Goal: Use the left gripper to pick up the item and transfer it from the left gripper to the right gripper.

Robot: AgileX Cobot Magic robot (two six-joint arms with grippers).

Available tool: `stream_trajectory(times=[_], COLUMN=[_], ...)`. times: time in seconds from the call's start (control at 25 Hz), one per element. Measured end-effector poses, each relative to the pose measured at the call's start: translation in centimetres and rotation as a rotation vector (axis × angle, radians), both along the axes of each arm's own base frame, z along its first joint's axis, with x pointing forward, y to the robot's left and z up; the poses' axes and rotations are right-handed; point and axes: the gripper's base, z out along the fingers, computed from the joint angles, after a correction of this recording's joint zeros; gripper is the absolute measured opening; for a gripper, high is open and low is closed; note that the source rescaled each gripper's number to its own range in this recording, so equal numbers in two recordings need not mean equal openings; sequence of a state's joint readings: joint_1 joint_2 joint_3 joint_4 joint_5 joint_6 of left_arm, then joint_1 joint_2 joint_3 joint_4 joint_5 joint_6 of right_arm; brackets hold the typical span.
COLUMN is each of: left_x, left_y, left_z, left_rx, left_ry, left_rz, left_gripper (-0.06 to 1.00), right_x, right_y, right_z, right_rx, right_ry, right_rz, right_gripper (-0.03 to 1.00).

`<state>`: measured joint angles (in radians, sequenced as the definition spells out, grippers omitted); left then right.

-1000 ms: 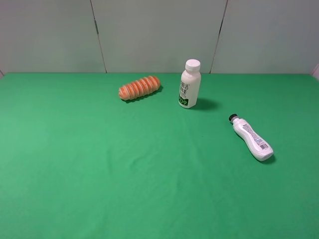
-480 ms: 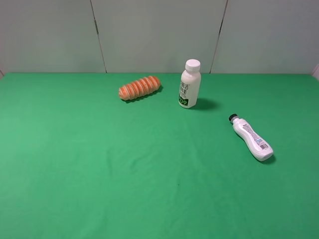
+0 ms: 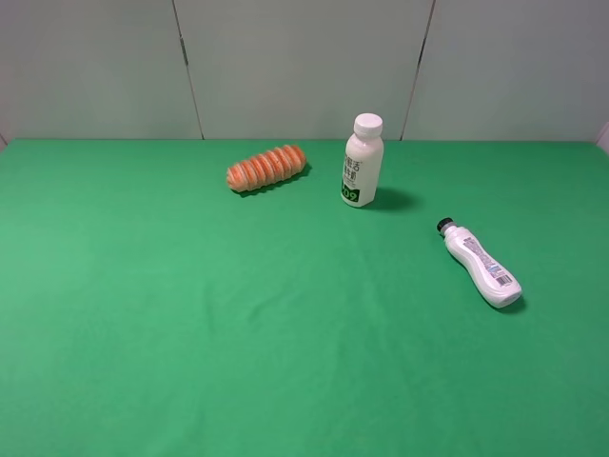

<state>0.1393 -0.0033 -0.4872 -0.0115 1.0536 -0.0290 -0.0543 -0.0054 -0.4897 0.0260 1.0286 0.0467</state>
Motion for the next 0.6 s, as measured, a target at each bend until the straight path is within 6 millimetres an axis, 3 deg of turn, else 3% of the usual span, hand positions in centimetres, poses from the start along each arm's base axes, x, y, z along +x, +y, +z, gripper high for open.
stream_trajectory(times=[0.6], left_x=[0.0], left_y=[0.0], left_z=[0.0], left_rx=[0.0], left_ry=[0.0], left_rz=[0.0], left_gripper=[1.0], right_x=[0.0], right_y=[0.0], right_z=[0.0], right_rx=[0.0], right_ry=[0.0], right_rz=[0.0], right_gripper=[1.0])
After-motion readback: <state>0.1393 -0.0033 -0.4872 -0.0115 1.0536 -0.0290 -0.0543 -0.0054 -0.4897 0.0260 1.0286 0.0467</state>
